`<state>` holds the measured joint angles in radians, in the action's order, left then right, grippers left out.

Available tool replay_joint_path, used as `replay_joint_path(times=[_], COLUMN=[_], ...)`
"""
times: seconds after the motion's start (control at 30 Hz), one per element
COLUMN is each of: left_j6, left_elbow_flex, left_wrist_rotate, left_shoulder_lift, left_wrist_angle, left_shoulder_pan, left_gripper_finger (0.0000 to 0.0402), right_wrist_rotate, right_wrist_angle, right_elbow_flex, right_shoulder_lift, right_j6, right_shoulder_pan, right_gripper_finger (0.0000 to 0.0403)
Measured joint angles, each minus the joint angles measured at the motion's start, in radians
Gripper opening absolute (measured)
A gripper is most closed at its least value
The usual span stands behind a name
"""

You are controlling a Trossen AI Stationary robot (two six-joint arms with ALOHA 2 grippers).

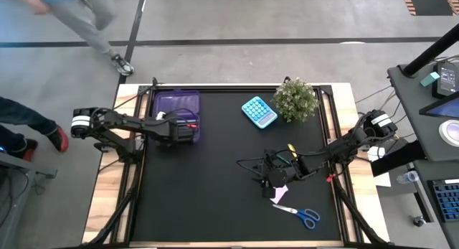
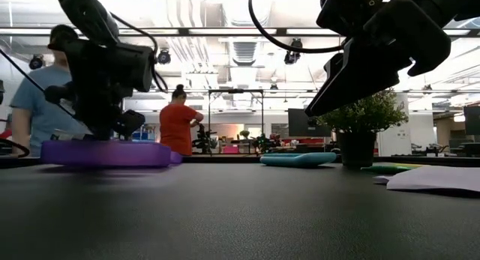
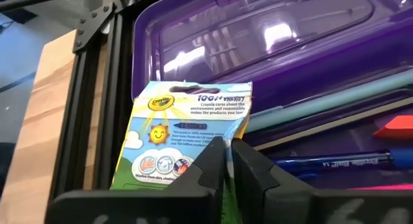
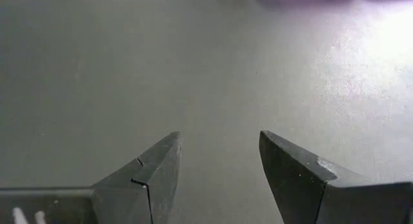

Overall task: Pack school essentials
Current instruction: Put the green crayon box into the purple supply box

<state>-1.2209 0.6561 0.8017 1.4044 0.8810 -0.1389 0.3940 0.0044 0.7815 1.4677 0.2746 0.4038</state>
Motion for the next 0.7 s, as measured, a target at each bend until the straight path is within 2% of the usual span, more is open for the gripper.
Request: replay_joint_path(times=[0.53, 0.63, 0.7], left_j6=[0.000, 0.051, 0.053], left_elbow_flex=[0.054, 0.093, 0.130], left_wrist_rotate=[-0.044, -0.045, -0.045], left_shoulder_lift=[0.000, 0.000, 0.000], left_wrist_angle=[-0.006, 0.039, 0.127], left_shoulder_pan=[0.042, 0.049, 0.049], left_gripper_finger=[0.0139, 0.0152, 0.0154], right_wrist_rotate=[0.000, 0.000, 0.000], right_wrist_angle=[0.000, 0.000, 0.000], right_elbow_flex=[0.000, 0.000, 0.000], right_shoulder_lift=[0.000, 0.000, 0.000], right_j6=[0.003, 0.003, 0.003], right_shoulder_pan=[0.000, 0.000, 0.000], right_gripper_finger=[0.0201, 0.0201, 0.0201])
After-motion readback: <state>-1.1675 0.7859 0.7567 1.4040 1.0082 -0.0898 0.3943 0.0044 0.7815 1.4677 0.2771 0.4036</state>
